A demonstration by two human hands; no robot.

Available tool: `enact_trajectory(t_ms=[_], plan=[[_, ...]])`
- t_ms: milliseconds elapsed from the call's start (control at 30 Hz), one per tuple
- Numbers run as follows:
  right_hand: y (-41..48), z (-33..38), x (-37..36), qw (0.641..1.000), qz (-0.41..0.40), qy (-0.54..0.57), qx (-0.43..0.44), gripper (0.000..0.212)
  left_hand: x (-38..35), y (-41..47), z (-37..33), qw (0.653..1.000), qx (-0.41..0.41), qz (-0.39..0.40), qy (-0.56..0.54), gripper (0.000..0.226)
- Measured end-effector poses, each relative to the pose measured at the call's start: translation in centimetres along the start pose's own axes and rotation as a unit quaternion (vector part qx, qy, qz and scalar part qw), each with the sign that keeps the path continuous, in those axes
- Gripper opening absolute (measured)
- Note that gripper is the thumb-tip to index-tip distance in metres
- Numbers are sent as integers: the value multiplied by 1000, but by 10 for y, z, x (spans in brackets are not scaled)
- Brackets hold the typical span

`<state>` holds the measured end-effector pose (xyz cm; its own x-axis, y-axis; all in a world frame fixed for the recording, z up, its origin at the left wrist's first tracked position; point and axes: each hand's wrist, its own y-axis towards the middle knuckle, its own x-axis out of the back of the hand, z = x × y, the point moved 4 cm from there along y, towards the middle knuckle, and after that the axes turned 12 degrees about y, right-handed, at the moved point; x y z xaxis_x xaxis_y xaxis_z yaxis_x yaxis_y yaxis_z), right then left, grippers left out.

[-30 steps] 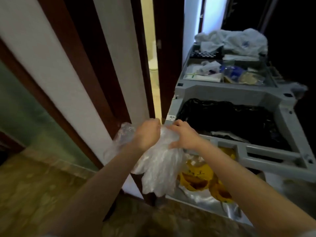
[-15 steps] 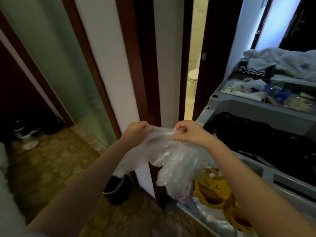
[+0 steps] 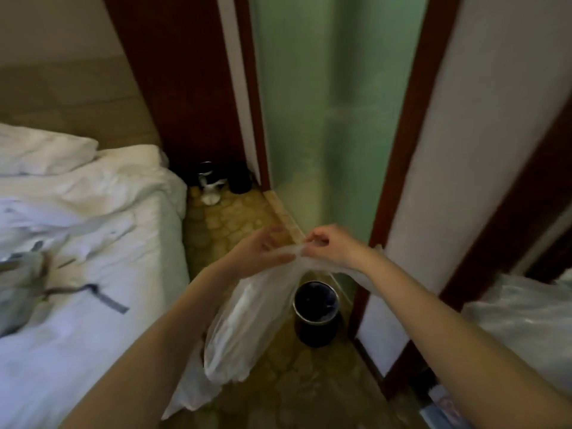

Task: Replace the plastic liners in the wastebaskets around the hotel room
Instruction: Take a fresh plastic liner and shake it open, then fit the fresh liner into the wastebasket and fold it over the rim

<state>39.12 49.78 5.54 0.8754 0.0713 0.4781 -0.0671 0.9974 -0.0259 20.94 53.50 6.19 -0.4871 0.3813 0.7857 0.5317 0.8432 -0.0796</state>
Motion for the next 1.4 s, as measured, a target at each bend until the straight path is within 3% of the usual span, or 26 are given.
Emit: enact_trajectory(t_ms=[133,300,467,667,867,933,1133,1300,1400], plan=[[62,31,-52,998,46,-13,43,8,33,1,67,998,35,7,55,65],[148,38,-74,993,81,-39,77,9,51,54,121,995,51,-5,81,21],[260,30,-73,983,111,-77,120,12,68,152,157,988,97,1,118,21],[406,51,-46,958,93,-152,227,20,129,261,195,976,202,-20,83,25],[517,71,-32,948,-25,-69,311,14,201,345,260,951,281,-115,58,30],[556,68,-38,953,-14,-60,297,8,223,374,289,941,297,-155,41,31],[698,41,-76,973,143,-100,150,10,290,473,372,928,298,-219,-34,26],[846,53,-94,978,190,-81,-6,56,383,595,440,925,270,-248,-95,23],[918,53,-92,972,203,-106,-50,78,430,666,455,933,235,-248,-111,25]])
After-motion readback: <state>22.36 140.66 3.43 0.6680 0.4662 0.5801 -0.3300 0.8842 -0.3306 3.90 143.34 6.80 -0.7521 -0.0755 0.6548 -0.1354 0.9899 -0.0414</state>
